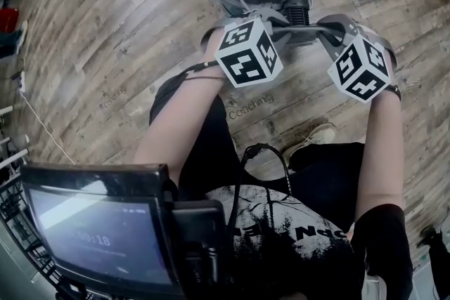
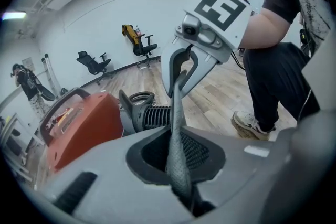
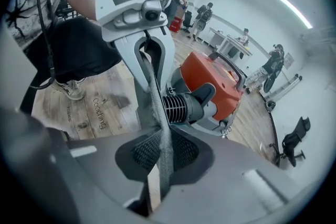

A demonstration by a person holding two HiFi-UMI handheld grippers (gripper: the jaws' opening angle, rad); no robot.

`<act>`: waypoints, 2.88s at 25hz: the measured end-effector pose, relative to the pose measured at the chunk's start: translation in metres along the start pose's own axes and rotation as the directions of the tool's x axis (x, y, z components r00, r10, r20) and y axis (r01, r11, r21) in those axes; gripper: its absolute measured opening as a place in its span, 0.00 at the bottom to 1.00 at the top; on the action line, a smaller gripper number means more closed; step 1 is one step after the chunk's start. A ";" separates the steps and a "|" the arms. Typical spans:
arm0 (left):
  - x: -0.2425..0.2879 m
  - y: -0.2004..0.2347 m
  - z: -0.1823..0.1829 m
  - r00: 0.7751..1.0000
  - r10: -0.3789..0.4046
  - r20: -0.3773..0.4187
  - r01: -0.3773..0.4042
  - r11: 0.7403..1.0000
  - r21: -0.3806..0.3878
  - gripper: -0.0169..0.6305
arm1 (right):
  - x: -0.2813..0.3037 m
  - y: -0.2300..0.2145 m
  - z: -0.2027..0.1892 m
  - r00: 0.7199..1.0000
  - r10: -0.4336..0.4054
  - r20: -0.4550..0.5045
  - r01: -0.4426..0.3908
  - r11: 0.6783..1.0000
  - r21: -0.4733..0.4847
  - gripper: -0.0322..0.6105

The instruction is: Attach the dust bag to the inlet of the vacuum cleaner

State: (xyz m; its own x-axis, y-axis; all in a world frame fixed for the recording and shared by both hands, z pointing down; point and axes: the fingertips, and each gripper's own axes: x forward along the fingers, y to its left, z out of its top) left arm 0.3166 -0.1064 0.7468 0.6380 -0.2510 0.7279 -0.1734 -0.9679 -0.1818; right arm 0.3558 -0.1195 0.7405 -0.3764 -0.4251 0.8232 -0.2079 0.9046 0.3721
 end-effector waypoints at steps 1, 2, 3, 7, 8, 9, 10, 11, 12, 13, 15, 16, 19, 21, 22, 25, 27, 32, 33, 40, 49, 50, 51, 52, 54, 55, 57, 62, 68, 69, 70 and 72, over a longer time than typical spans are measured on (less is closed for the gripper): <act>0.000 0.000 -0.005 1.000 0.001 -0.001 -0.001 1.000 -0.013 0.07 | -0.001 0.000 0.005 1.000 0.003 -0.007 -0.003 1.000 -0.022 0.10; 0.001 0.000 -0.008 1.000 0.001 -0.002 -0.001 1.000 -0.026 0.07 | -0.002 0.000 0.009 1.000 0.006 -0.017 -0.007 0.999 -0.044 0.10; 0.003 0.001 -0.011 1.000 0.000 -0.003 0.000 0.999 -0.038 0.07 | -0.002 0.000 0.011 1.000 0.011 -0.029 -0.013 0.998 -0.061 0.10; 0.009 0.004 -0.014 1.000 -0.002 -0.013 0.001 0.999 -0.051 0.07 | 0.000 -0.001 0.011 0.999 0.031 -0.029 -0.033 0.999 -0.041 0.10; 0.008 0.003 -0.013 1.000 0.003 -0.013 -0.004 0.999 -0.041 0.07 | 0.000 -0.001 0.009 0.999 0.032 -0.019 -0.033 0.999 -0.019 0.10; 0.006 0.003 -0.010 1.000 0.011 -0.006 -0.011 1.000 -0.029 0.07 | 0.001 -0.001 0.006 0.999 0.031 -0.010 -0.031 1.000 0.004 0.09; 0.003 0.002 -0.004 1.000 0.020 0.011 -0.020 1.000 -0.023 0.07 | 0.001 -0.001 0.002 1.000 0.027 -0.004 -0.027 0.999 0.024 0.09; 0.000 0.003 0.002 0.999 0.029 0.030 -0.028 0.999 -0.020 0.07 | 0.002 -0.002 -0.003 1.000 0.023 -0.001 -0.023 0.999 0.043 0.09; -0.001 0.003 0.008 0.999 0.032 0.041 -0.032 0.999 -0.014 0.07 | 0.004 -0.002 -0.008 1.000 0.020 -0.002 -0.020 0.998 0.060 0.09; -0.001 0.003 0.011 0.999 0.031 0.041 -0.031 1.000 0.000 0.07 | 0.006 -0.002 -0.013 1.000 0.018 -0.006 -0.018 0.997 0.073 0.09; -0.001 0.001 0.017 0.999 0.023 0.032 -0.024 0.999 0.032 0.07 | 0.012 -0.002 -0.018 1.000 0.016 -0.020 -0.015 0.997 0.077 0.10; -0.001 0.002 0.019 0.999 0.022 0.034 -0.024 0.999 0.041 0.07 | 0.014 -0.003 -0.018 1.000 0.014 -0.025 -0.012 0.997 0.074 0.10; 0.000 0.002 0.021 0.998 0.043 0.054 -0.045 0.999 0.031 0.07 | 0.018 -0.005 -0.019 1.000 -0.002 -0.031 0.004 0.998 0.069 0.10; 0.000 0.003 0.020 0.996 0.057 0.068 -0.057 0.998 0.003 0.08 | 0.017 -0.005 -0.018 0.999 -0.016 -0.032 0.018 0.998 0.062 0.10; 0.000 0.004 0.018 0.996 0.060 0.072 -0.059 0.998 -0.009 0.08 | 0.015 -0.006 -0.017 0.999 -0.023 -0.029 0.025 0.998 0.057 0.10; 0.000 0.006 0.007 0.995 0.057 0.076 -0.054 0.998 -0.040 0.07 | 0.007 -0.009 -0.006 0.999 -0.045 -0.010 0.045 0.999 0.029 0.10; 0.003 0.007 -0.003 0.996 0.052 0.068 -0.047 0.997 -0.068 0.07 | 0.002 -0.010 0.004 0.998 -0.059 -0.013 0.058 0.998 -0.005 0.09; 0.012 0.010 -0.015 0.998 0.043 0.050 -0.036 0.990 -0.139 0.07 | -0.005 -0.015 0.024 0.995 -0.098 -0.014 0.096 0.993 -0.069 0.09; 0.012 0.009 -0.015 0.998 0.049 0.044 -0.042 0.990 -0.138 0.07 | -0.006 -0.015 0.026 0.995 -0.100 -0.014 0.099 0.992 -0.074 0.09; 0.002 0.011 0.000 0.996 0.071 0.051 -0.067 0.995 -0.068 0.07 | -0.003 -0.015 0.008 0.996 -0.086 -0.017 0.086 0.996 0.005 0.09; 0.000 0.018 0.021 0.998 0.050 0.035 -0.050 0.999 -0.006 0.08 | 0.018 -0.016 -0.015 0.997 -0.068 -0.043 0.072 0.993 0.096 0.08; 0.000 0.018 0.019 0.998 0.038 0.046 -0.037 0.999 -0.035 0.08 | 0.019 -0.017 -0.014 0.996 -0.072 -0.043 0.075 0.994 0.079 0.08; 0.000 0.018 0.016 0.998 0.025 0.061 -0.020 0.997 -0.072 0.08 | 0.017 -0.018 -0.011 0.996 -0.077 -0.041 0.079 0.995 0.064 0.08; -0.001 0.018 0.014 0.997 0.011 0.078 -0.003 0.994 -0.108 0.07 | 0.015 -0.019 -0.008 0.996 -0.084 -0.038 0.085 0.995 0.048 0.08; -0.002 0.017 0.007 0.995 -0.003 0.102 0.018 0.989 -0.147 0.07 | 0.009 -0.021 0.000 0.995 -0.098 -0.034 0.099 0.995 0.019 0.08; -0.002 0.017 0.004 0.994 -0.005 0.107 0.022 0.987 -0.162 0.07 | 0.007 -0.022 0.005 0.994 -0.104 -0.030 0.104 0.995 0.007 0.08; -0.002 0.019 -0.004 0.994 -0.004 0.110 0.025 0.981 -0.193 0.07 | 0.003 -0.024 0.014 0.993 -0.114 -0.024 0.114 0.993 -0.014 0.08; 0.006 0.015 -0.017 0.996 -0.001 0.089 0.018 0.981 -0.192 0.07 | -0.004 -0.019 0.031 0.992 -0.124 0.004 0.124 0.992 -0.033 0.09; 0.003 0.015 -0.007 0.996 0.029 0.079 -0.018 0.990 -0.141 0.07 | -0.007 -0.019 0.020 0.991 -0.136 -0.011 0.137 0.990 0.019 0.08; 0.002 0.015 -0.005 0.996 0.032 0.079 -0.021 0.991 -0.132 0.07 | -0.005 -0.018 0.016 0.990 -0.138 -0.018 0.139 0.990 0.032 0.08; 0.000 0.016 -0.002 0.996 0.034 0.084 -0.024 0.992 -0.127 0.07 | -0.003 -0.018 0.012 0.990 -0.136 -0.024 0.137 0.989 0.047 0.08; -0.003 0.018 0.008 0.994 0.041 0.098 -0.029 0.993 -0.117 0.08 | 0.003 -0.017 0.001 0.992 -0.125 -0.034 0.127 0.988 0.083 0.08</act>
State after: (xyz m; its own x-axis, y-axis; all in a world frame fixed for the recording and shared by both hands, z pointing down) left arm 0.3175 -0.1232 0.7361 0.7009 -0.2899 0.6517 -0.2787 -0.9523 -0.1239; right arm 0.3575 -0.1360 0.7361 -0.3168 -0.5334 0.7843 -0.3281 0.8374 0.4370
